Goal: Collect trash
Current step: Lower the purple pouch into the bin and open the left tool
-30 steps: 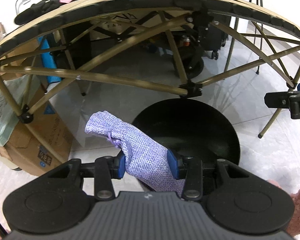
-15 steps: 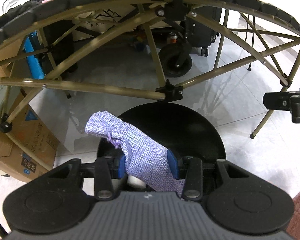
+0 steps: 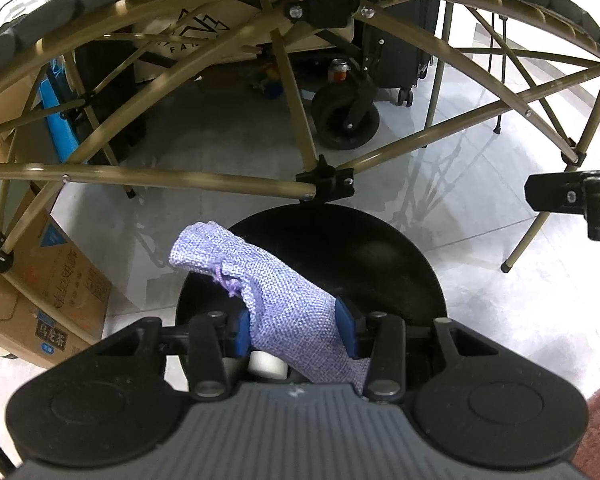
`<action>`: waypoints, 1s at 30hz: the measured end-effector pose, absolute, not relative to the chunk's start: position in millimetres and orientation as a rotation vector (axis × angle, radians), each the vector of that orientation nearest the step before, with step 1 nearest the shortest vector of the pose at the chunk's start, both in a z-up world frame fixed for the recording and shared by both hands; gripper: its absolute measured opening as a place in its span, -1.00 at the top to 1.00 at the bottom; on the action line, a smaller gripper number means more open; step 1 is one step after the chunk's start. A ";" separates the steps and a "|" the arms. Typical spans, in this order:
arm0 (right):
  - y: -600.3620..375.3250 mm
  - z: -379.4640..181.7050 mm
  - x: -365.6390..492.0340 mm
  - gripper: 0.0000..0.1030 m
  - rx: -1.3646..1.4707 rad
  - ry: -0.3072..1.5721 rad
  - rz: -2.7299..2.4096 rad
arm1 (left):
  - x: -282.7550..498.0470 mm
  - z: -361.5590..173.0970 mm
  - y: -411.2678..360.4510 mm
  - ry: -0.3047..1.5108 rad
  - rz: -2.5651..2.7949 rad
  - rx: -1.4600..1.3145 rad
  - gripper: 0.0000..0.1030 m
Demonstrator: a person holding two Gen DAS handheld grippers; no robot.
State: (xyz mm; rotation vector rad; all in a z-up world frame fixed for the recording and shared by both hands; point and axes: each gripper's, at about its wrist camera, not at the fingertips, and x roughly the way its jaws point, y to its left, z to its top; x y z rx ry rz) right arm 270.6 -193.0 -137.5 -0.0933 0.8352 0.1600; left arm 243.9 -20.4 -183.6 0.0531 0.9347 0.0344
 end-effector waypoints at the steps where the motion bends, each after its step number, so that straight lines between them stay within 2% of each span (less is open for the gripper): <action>1: -192.6 -137.6 270.6 -1.00 -0.094 0.836 0.161 | 244.6 -184.1 -20.3 0.937 0.035 0.050 0.13; 2: -192.2 -137.7 270.5 -1.00 -0.095 0.836 0.162 | 244.9 -184.4 -19.9 0.940 0.038 0.049 0.09; 3: -191.7 -137.9 270.4 -1.00 -0.096 0.836 0.164 | 245.3 -184.3 -19.5 0.942 0.036 0.047 -0.09; 4: -191.2 -138.1 270.3 -1.00 -0.098 0.837 0.166 | 245.3 -183.9 -19.1 0.942 0.038 0.042 -0.46; 5: -190.7 -138.5 270.3 -1.00 -0.099 0.838 0.167 | 244.8 -183.0 -18.9 0.939 0.046 0.037 -0.67; 6: -190.4 -138.8 270.3 -1.00 -0.100 0.839 0.168 | 244.1 -182.0 -18.2 0.932 0.060 0.032 -1.00; 30: -187.6 -139.9 269.1 -1.00 -0.106 0.842 0.174 | 241.8 -179.5 -14.3 0.954 0.096 0.008 -1.00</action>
